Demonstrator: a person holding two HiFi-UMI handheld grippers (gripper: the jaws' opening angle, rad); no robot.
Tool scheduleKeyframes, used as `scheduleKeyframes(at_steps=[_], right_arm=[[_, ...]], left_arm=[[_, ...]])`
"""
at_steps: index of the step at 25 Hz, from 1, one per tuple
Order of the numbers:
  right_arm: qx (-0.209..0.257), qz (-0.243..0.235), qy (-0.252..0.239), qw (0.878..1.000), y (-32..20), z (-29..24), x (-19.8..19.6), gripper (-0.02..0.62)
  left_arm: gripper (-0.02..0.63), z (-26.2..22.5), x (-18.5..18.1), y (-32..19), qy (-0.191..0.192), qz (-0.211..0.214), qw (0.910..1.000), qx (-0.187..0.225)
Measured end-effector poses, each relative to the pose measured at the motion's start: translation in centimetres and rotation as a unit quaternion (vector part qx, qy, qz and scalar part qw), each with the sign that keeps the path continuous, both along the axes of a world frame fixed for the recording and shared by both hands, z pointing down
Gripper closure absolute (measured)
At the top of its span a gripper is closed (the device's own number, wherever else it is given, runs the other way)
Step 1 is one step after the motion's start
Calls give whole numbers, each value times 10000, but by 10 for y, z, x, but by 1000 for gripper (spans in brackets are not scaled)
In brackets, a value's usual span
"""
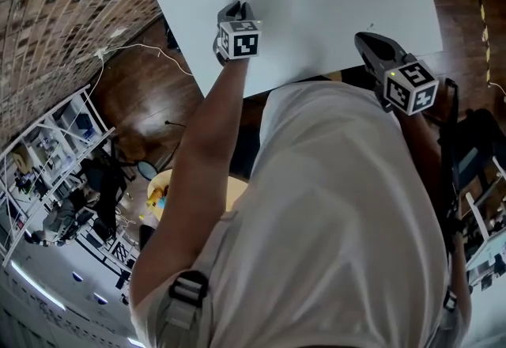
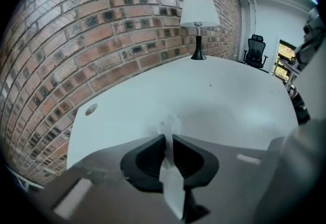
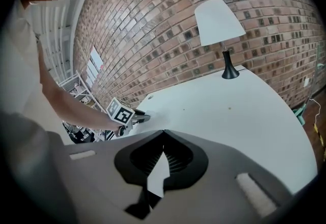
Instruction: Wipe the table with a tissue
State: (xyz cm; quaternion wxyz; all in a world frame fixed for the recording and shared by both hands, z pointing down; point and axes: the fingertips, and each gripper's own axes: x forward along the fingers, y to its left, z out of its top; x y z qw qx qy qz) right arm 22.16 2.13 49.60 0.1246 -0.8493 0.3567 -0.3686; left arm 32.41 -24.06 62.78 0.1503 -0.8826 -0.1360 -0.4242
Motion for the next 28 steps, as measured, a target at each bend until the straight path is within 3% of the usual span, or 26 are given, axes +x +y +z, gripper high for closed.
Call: scheduleKeyframes(at_steps=[4,6,10,12,16,20,28], right_arm=[[60,20,3,10000,9,1,3,588],[126,-25,35,9999,8,0,7,588],[250,-66,85,9996,8,-1,13,588],[320,-53,125,9994,9,-1,17,588],[408,-3,148,9991,16,-1,20,588],[387,133,145,9991,37,-6,18,588],[333,581,74,9977,102,-8,17,588]], left_arm=[[571,2,-15,37,-240,-261,9989,-316],[570,-3,-15,44,-396,-519,9953,-711],[566,-18,-23,77,-890,-598,9721,-2088],[566,-20,-25,86,-900,-573,9663,-2343],[565,-28,-17,91,-647,-584,9712,-2218],[565,-31,6,109,-381,-459,9700,-2355],[565,-43,62,127,-168,-329,9873,-1544]])
